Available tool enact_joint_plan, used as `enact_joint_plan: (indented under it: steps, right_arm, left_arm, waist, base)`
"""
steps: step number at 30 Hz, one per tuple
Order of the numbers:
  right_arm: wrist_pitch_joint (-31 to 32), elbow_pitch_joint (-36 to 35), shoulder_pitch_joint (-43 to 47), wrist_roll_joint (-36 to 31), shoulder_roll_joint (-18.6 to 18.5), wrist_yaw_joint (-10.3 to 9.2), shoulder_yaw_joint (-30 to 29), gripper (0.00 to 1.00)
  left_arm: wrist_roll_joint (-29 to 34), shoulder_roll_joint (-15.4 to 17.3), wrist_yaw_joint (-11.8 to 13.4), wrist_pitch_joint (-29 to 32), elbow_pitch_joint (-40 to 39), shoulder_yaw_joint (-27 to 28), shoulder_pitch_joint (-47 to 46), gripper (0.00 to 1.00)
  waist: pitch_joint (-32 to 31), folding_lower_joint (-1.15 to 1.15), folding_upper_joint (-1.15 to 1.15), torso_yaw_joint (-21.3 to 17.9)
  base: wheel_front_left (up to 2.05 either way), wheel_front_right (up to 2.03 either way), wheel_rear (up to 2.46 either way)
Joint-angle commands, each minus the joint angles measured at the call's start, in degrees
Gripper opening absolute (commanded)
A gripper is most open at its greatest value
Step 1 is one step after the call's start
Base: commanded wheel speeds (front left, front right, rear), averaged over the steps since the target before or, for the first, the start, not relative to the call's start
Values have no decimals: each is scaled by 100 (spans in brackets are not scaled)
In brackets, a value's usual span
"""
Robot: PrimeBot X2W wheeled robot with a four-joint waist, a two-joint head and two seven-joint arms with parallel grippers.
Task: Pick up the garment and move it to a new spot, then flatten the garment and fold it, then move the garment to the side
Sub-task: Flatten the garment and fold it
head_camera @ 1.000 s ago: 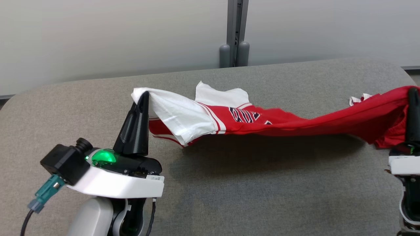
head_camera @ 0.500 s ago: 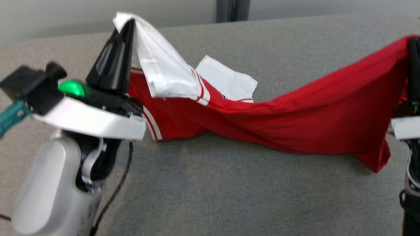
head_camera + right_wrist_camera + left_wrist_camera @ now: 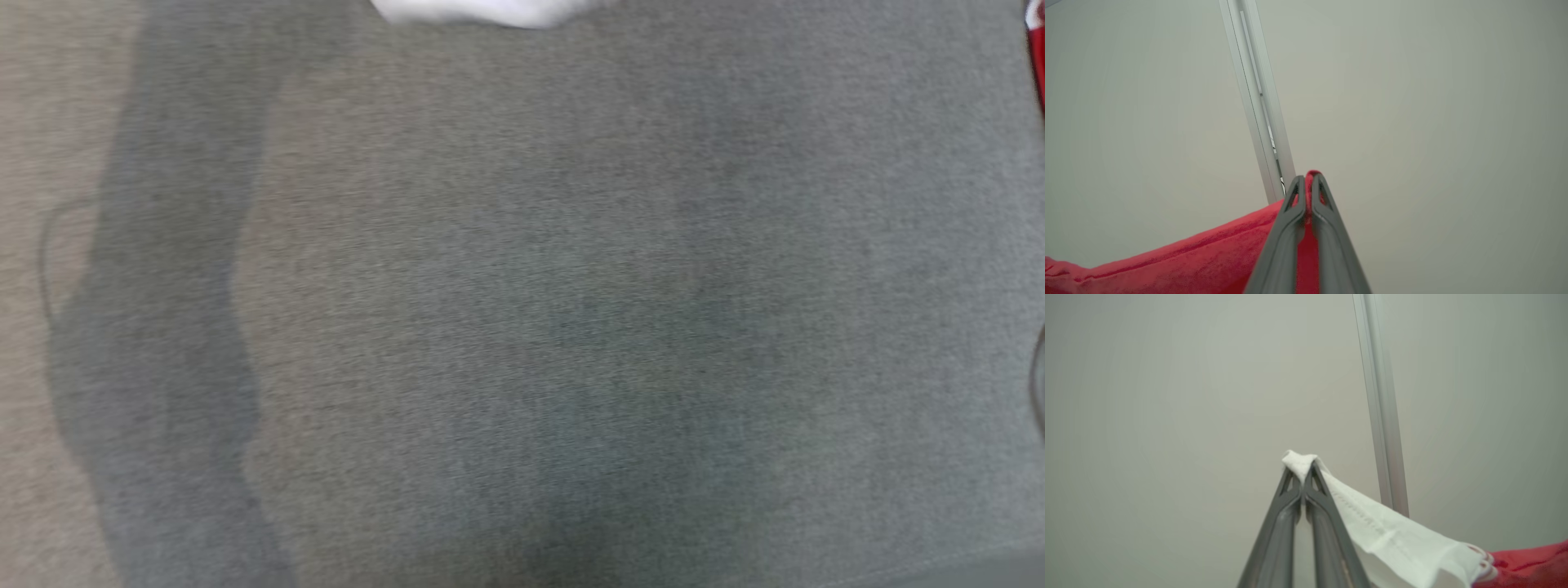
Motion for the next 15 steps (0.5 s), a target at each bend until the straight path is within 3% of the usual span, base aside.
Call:
enact_joint_plan:
  steps: [1, 7, 15]
  right_arm:
    - [-190, 234, -301, -14, -27, 0, -98, 0]
    - [-855, 1670, -1106, -122, 46, 1, -94, 0]
    - [-1311, 3112, -748, 20, 8, 0, 262, 0]
  left_arm:
    - [95, -82, -1, -243, 164, -13, -396, 0]
    - [139, -336, -108, -1404, 1381, 24, -1312, 0]
    - [-194, -475, -304, -1808, 2409, 164, -680, 0]
  waist:
    - [236, 0, 0, -278]
    - [347, 0, 0, -291]
    - [752, 0, 0, -13]
  base:
    - [0, 0, 0]
    - [0, 0, 0]
    - [0, 0, 0]
